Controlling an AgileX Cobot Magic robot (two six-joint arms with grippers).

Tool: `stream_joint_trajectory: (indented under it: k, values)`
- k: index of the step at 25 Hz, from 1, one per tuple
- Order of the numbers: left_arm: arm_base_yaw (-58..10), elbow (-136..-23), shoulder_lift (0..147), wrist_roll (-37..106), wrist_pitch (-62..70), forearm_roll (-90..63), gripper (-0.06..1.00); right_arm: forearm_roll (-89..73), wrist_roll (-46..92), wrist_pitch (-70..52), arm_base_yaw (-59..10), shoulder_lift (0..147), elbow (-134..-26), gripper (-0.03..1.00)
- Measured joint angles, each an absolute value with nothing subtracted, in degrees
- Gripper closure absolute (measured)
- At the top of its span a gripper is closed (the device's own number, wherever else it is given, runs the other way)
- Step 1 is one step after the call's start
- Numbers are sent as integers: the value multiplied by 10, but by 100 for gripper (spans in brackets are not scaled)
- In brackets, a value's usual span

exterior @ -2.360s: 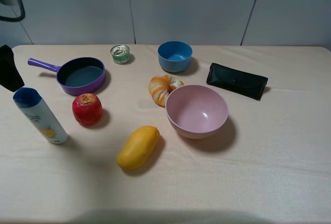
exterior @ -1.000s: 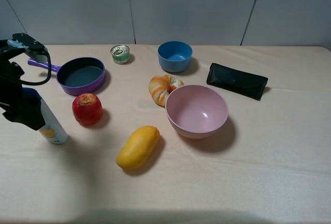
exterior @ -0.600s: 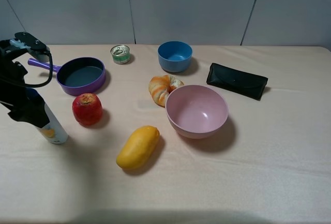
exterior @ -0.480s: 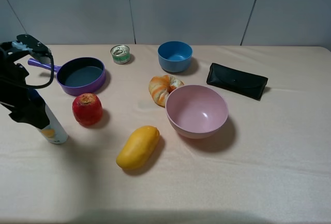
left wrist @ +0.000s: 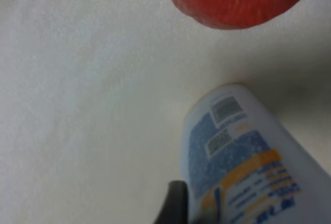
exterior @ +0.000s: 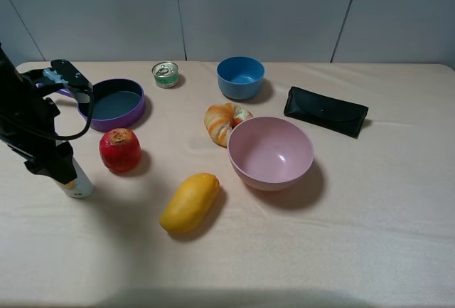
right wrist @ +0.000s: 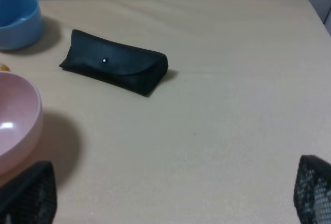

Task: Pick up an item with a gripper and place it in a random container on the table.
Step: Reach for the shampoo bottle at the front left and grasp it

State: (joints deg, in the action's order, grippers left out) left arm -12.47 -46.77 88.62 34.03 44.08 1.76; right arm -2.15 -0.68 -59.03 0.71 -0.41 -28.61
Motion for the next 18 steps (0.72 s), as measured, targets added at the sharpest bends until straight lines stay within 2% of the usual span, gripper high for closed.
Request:
stream_joint_trajectory:
  k: [2, 5, 6, 18]
  values:
    - [-125, -468, 886, 340, 441, 19, 30, -21, -7, -590, 7, -4, -286, 27]
    - [-125, -468, 886, 340, 441, 23, 49, -21, -7, -590, 7, -4, -286, 27]
    - [-125, -468, 886, 340, 442, 23, 52, -21, -7, -590, 7, -4, -286, 27]
    - [-125, -468, 886, 349, 454, 27, 54, -21, -7, -590, 7, -4, -286, 27]
